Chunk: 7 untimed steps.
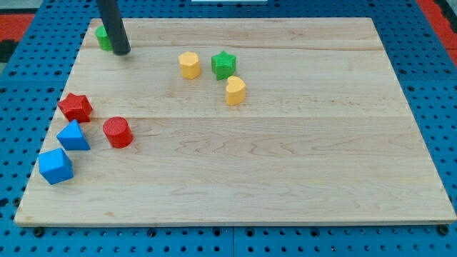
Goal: Place the yellow hexagon and the green star in a diagonal line
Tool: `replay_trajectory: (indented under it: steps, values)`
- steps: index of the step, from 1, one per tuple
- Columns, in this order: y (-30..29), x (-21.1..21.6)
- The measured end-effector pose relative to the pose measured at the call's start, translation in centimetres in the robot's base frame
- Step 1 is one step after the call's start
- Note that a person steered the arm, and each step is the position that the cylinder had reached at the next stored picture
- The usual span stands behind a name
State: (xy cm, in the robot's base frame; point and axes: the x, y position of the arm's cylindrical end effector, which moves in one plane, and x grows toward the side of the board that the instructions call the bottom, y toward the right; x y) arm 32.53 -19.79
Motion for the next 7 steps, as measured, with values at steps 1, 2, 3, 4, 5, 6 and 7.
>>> replay_trajectory:
  steps: [1,2,3,4,5,6,7]
  values:
    - [8.9,4.5]
    - [20.0,3.9]
    - [19.8,-1.5]
    - [16.0,-2.5]
    - [17.6,4.2]
    - [11.1,-0.1]
    - [3.9,-5.8]
